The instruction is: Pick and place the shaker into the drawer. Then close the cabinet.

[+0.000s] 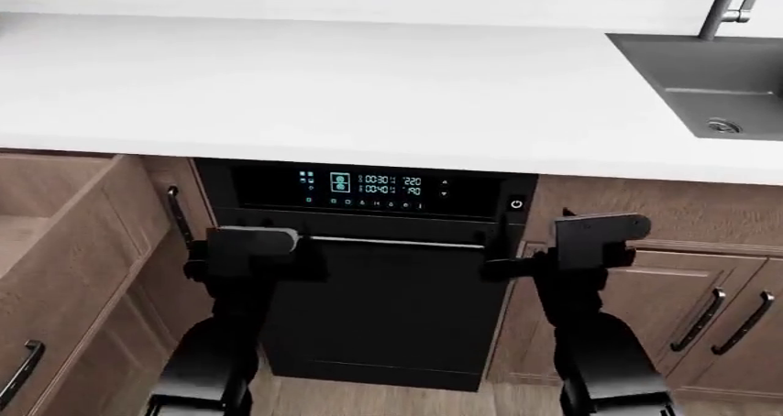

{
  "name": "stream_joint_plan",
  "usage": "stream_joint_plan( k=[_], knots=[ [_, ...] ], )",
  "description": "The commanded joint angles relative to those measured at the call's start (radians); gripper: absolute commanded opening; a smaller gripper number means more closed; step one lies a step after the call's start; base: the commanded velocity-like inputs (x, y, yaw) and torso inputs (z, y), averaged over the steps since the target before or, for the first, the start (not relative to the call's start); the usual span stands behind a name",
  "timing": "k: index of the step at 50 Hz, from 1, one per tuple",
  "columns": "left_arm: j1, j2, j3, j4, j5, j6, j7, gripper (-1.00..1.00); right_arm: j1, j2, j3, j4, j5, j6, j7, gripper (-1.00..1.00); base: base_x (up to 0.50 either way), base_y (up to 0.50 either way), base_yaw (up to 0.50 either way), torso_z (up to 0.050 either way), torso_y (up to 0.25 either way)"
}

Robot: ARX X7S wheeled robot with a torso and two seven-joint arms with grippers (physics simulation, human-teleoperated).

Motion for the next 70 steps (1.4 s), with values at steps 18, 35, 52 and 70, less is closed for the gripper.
stream_joint_plan(
  k=[18,35,52,70],
  knots=[
    [-0.303,-0.385,-0.143,0.747,-0.202,-0.652,0.103,1.00,0.580,0.415,0.089,-0.778,0.157,0.872,-0.148,1.00,0.00,0.00,0.00,0.001,0.000],
    [-0.369,-0.483,-0.344,0.721,-0.230,-0.696,0.068,1.00,1.005,0.393,-0.067,-0.788,0.183,1.014,-0.199,1.00,0.24,0.00,0.00,0.000,0.000],
    [-0.363,-0.484,-0.368,0.736,-0.247,-0.697,0.065,1.00,1.020,0.378,-0.098,-0.799,0.188,1.011,-0.198,1.00,0.39,0.39,0.00,0.000,0.001],
    [-0.504,-0.494,-0.353,0.794,-0.303,-0.780,0.057,1.00,1.078,0.338,-0.069,-0.786,0.206,1.040,-0.189,1.00,0.42,0.23,0.00,0.000,0.001]
  ],
)
